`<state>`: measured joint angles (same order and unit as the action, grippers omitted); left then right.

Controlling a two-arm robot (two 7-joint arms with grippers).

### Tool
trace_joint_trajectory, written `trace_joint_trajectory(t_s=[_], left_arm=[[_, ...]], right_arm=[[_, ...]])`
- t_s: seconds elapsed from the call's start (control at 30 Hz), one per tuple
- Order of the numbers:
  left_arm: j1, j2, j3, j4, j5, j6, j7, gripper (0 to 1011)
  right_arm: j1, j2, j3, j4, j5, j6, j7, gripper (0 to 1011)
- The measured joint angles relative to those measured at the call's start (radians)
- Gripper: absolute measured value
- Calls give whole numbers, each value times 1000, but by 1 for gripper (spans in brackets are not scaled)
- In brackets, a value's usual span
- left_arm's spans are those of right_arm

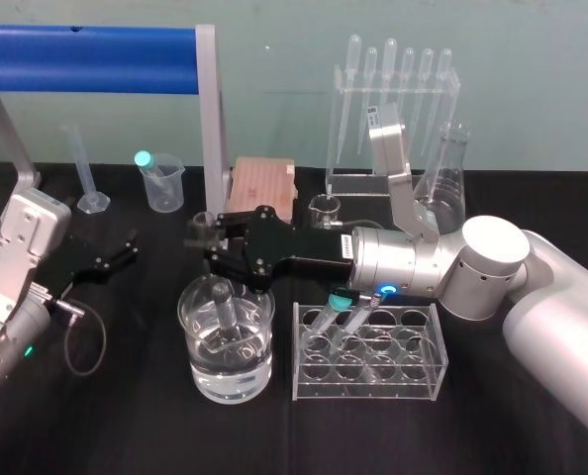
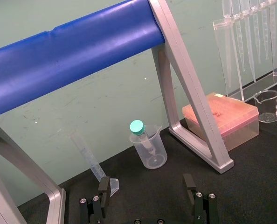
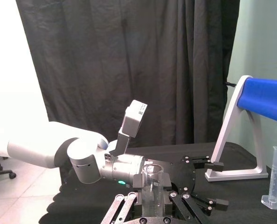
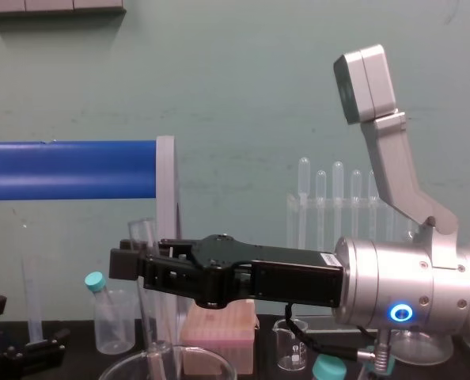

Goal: Hold the test tube with one hand and immerse one end into the beaker, then return it to the test tube rack.

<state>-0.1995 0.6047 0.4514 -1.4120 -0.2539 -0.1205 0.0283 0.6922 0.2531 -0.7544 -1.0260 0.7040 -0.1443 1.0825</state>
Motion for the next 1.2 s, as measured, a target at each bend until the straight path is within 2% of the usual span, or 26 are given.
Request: trace_joint_trajectory(t_s=[1.2], left_arm=[[0, 0, 0, 0, 0, 0, 0, 1000]], right_arm=[[0, 0, 0, 0, 0, 0, 0, 241]])
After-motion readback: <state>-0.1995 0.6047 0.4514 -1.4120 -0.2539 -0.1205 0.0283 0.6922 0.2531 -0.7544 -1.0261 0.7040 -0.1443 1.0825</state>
